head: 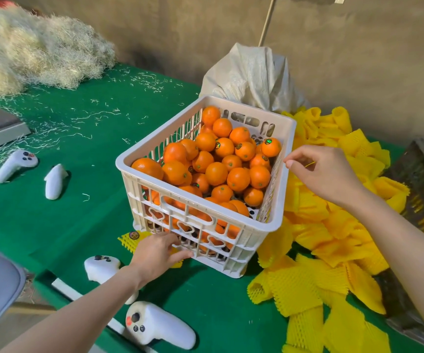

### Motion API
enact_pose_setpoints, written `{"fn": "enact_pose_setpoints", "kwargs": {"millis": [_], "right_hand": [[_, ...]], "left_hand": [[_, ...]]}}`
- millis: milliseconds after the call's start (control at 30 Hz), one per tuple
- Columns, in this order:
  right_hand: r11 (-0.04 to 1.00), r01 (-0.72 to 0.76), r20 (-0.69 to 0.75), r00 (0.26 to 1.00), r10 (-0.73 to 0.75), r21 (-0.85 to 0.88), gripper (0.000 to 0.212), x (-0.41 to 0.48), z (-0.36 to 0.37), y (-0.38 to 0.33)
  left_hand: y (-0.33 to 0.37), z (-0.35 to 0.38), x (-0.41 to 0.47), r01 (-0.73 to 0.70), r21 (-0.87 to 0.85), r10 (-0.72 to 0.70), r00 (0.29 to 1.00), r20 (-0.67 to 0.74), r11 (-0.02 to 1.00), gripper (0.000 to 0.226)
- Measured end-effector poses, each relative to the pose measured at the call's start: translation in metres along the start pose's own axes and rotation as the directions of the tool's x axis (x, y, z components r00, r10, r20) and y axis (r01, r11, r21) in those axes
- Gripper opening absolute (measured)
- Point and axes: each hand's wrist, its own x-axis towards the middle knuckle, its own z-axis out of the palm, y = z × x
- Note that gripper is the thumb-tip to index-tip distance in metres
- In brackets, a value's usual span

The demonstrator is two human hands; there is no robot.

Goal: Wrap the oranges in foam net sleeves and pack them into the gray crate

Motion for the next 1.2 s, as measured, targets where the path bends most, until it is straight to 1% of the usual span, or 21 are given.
{"fn": "enact_pose_setpoints", "kwargs": {"millis": [67, 100, 200, 300, 400, 500, 567, 633, 667, 700, 767, 867, 933, 967, 1000, 1033, 1067, 1100, 1133, 1167, 1200], "right_hand": [[0.999, -0.035, 0.029, 0.999, 0.035, -0.008, 0.006, -0.005, 0.004, 0.010], [0.999, -0.053, 0.041, 0.998, 0.053, -0.007, 0.006, -0.008, 0.006, 0.015], [0.992, -0.122, 0.093, 0.988, 0.124, -0.023, 0.005, -0.017, 0.015, 0.032], [0.968, -0.231, 0.212, 0.946, 0.246, -0.094, 0.009, -0.031, 0.030, 0.050], [0.953, -0.214, 0.458, 0.840, 0.291, -0.213, 0.029, -0.049, 0.049, 0.059], [0.964, -0.171, 0.679, 0.684, 0.266, -0.205, 0.046, -0.061, 0.059, 0.053], [0.965, -0.130, 0.751, 0.606, 0.260, -0.229, 0.061, -0.066, 0.063, 0.050], [0.951, -0.030, 0.783, 0.561, 0.270, -0.307, 0.072, -0.070, 0.065, 0.046], [0.940, 0.035, 0.784, 0.563, 0.262, -0.339, 0.071, -0.072, 0.064, 0.044], [0.933, 0.077, 0.772, 0.587, 0.243, -0.352, 0.066, -0.074, 0.061, 0.043], [0.954, 0.042, 0.710, 0.678, 0.191, -0.297, 0.053, -0.075, 0.046, 0.042], [0.991, -0.134, 0.571, 0.815, 0.094, 0.027, 0.030, -0.075, 0.008, 0.045], [0.946, -0.192, 0.509, 0.860, 0.034, 0.261, 0.013, -0.075, -0.019, 0.043], [0.914, -0.212, 0.488, 0.872, 0.018, 0.346, 0.009, -0.076, -0.030, 0.040], [0.882, -0.233, 0.469, 0.883, 0.015, 0.410, 0.011, -0.077, -0.039, 0.039], [0.850, -0.258, 0.453, 0.891, 0.026, 0.460, 0.015, -0.078, -0.046, 0.037], [0.815, -0.287, 0.437, 0.898, 0.046, 0.504, 0.018, -0.079, -0.051, 0.037], [0.793, -0.304, 0.416, 0.907, 0.070, 0.528, 0.019, -0.081, -0.053, 0.037], [0.810, -0.291, 0.376, 0.922, 0.095, 0.509, 0.020, -0.082, -0.053, 0.038], [0.862, -0.257, 0.317, 0.941, 0.120, 0.437, 0.022, -0.083, -0.052, 0.037], [0.917, -0.223, 0.240, 0.960, 0.147, 0.330, 0.032, -0.085, -0.049, 0.037]], "left_hand": [[0.005, -0.005, -0.006, -0.048, 0.017, 0.049, 0.993, -0.106, 0.999, 0.078], [0.009, -0.007, -0.008, -0.098, 0.009, 0.098, 0.980, -0.171, 0.995, 0.080], [0.026, -0.015, -0.008, -0.247, -0.009, 0.231, 0.919, -0.320, 0.969, 0.070], [0.050, -0.028, -0.004, -0.330, -0.027, 0.284, 0.850, -0.444, 0.944, 0.057], [0.077, -0.045, 0.003, -0.398, -0.065, 0.299, 0.778, -0.552, 0.915, 0.049], [0.107, -0.060, 0.010, -0.454, -0.079, 0.313, 0.721, -0.618, 0.888, 0.044], [0.127, -0.068, 0.016, -0.477, -0.080, 0.323, 0.700, -0.637, 0.875, 0.040], [0.145, -0.073, 0.024, -0.490, -0.073, 0.336, 0.691, -0.640, 0.868, 0.035], [0.153, -0.074, 0.028, -0.492, -0.072, 0.341, 0.694, -0.634, 0.868, 0.032], [0.161, -0.074, 0.031, -0.485, -0.069, 0.341, 0.703, -0.624, 0.872, 0.030], [0.177, -0.073, 0.036, -0.443, -0.066, 0.321, 0.736, -0.596, 0.894, 0.026], [0.200, -0.071, 0.045, -0.407, -0.119, 0.293, 0.802, -0.520, 0.906, 0.018], [0.217, -0.071, 0.052, -0.375, -0.247, 0.278, 0.894, -0.351, 0.894, 0.025], [0.225, -0.070, 0.057, -0.317, -0.325, 0.260, 0.943, -0.206, 0.891, 0.037], [0.231, -0.069, 0.062, -0.232, -0.388, 0.234, 0.971, -0.044, 0.892, 0.050], [0.237, -0.067, 0.066, -0.163, -0.408, 0.213, 0.974, 0.079, 0.898, 0.058], [0.241, -0.065, 0.069, -0.139, -0.396, 0.207, 0.969, 0.134, 0.908, 0.055], [0.244, -0.063, 0.072, -0.154, -0.366, 0.208, 0.971, 0.113, 0.918, 0.044], [0.246, -0.062, 0.073, -0.168, -0.323, 0.196, 0.979, 0.055, 0.931, 0.031], [0.247, -0.060, 0.074, -0.173, -0.269, 0.176, 0.984, -0.014, 0.948, 0.024], [0.248, -0.058, 0.074, -0.175, -0.210, 0.164, 0.984, -0.068, 0.962, 0.023]]}}
